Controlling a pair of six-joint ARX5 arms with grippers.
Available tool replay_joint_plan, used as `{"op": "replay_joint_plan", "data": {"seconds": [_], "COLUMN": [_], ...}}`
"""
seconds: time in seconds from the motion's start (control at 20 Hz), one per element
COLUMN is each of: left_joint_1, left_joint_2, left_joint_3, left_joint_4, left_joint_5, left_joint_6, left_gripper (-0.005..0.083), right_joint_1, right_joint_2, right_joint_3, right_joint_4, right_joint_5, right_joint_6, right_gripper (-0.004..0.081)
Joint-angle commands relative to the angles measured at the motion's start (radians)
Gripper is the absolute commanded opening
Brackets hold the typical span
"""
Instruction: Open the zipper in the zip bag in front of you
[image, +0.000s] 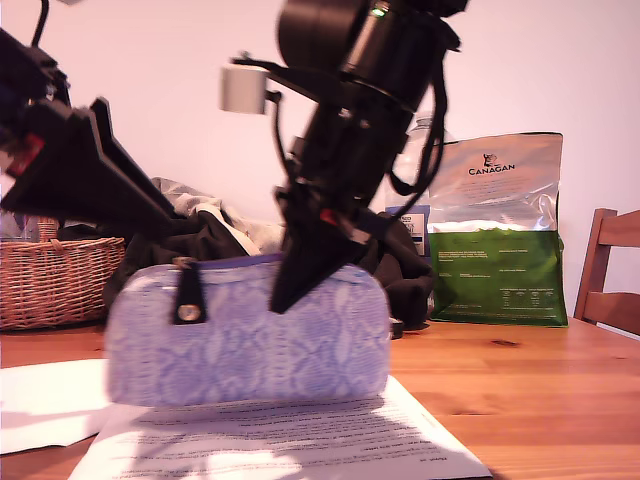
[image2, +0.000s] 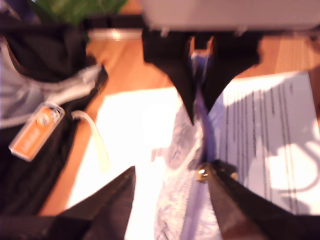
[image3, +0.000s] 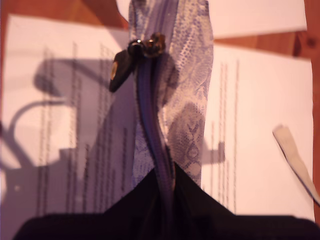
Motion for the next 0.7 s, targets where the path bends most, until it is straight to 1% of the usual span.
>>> {"op": "replay_joint_plan", "data": {"seconds": [0.0,0.15,0.4,0.45,0.5,0.55,0.65], "left_joint_1": [0.004,0.005,0.005,0.005,0.005,0.002,-0.002], "left_joint_2": [0.029,0.066,0.145,0.159,0.164,0.164,0.164], "left_joint_3": [-0.015,-0.015,-0.015,-0.015,-0.015,-0.015,-0.015], "left_joint_4": [-0.018,-0.046,-0.037,-0.026,-0.018,-0.013,-0.012], "left_joint_5": [0.003,0.008,0.007,0.008,0.008,0.011,0.011], "left_joint_6": [0.014,0.053,0.058,0.058,0.057,0.057,0.057], "left_gripper": [0.0418,0.0418,0.0409,0.0370,0.0291,0.0182,0.0011], "right_joint_1": [0.005,0.006,0.008,0.011,0.013,0.014,0.014], "right_joint_2": [0.011,0.009,0.009,0.008,0.007,0.007,0.007], "right_joint_3": [-0.002,-0.002,-0.002,-0.002,-0.002,-0.002,-0.002], "right_joint_4": [0.007,0.006,0.008,0.009,0.013,0.018,0.027], "right_joint_5": [0.006,0.023,0.020,0.019,0.020,0.019,0.019], "right_joint_6": [-0.003,-0.023,-0.027,-0.027,-0.026,-0.023,-0.022], "right_gripper": [-0.0011,-0.0011,-0.0011,-0.0011,-0.0010,0.0000,0.0016]}}
